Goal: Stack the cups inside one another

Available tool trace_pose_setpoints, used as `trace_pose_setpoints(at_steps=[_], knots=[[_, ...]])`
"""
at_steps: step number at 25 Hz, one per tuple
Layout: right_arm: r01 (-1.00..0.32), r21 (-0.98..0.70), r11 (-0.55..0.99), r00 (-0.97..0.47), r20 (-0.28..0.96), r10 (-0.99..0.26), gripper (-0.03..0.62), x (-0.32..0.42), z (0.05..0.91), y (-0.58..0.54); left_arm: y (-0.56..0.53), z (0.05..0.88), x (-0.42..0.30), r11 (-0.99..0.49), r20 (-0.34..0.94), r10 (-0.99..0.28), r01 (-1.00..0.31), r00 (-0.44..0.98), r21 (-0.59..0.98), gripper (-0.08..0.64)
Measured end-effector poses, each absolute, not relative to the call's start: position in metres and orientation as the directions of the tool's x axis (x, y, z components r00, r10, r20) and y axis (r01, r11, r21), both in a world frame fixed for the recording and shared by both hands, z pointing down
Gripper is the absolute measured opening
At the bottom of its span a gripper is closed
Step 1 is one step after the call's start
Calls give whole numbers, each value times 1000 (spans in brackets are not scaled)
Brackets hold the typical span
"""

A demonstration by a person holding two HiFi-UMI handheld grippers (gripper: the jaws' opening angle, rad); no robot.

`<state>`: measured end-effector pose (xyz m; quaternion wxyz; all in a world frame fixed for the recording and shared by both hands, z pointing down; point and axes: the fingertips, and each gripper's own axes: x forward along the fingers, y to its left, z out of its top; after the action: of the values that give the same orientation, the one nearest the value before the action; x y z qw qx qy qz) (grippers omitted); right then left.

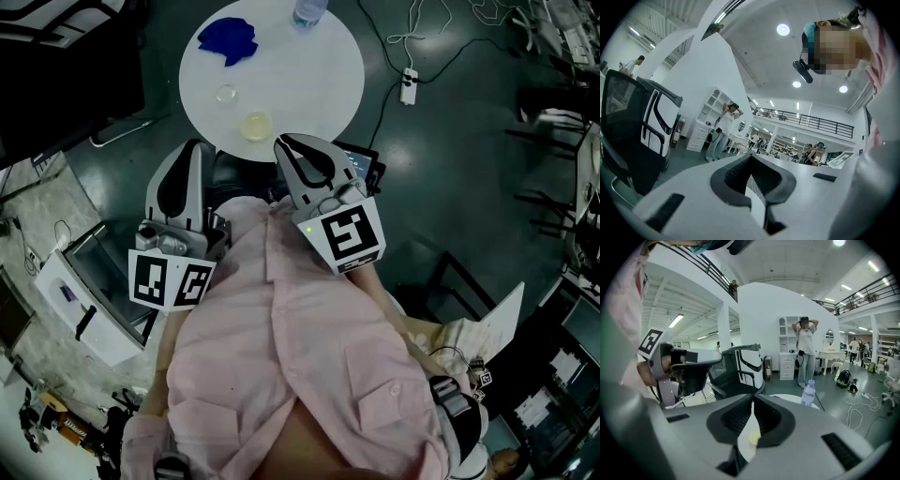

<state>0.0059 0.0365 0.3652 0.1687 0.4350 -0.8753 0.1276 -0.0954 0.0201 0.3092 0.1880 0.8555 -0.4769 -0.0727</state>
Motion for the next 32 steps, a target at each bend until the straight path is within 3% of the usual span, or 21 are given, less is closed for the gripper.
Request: trace_pose_setpoints(at_steps=[32], knots=[[-803, -62, 593, -560, 419, -715, 37, -5, 364, 41, 26, 308, -115, -444, 43, -863, -796, 504, 412, 9]])
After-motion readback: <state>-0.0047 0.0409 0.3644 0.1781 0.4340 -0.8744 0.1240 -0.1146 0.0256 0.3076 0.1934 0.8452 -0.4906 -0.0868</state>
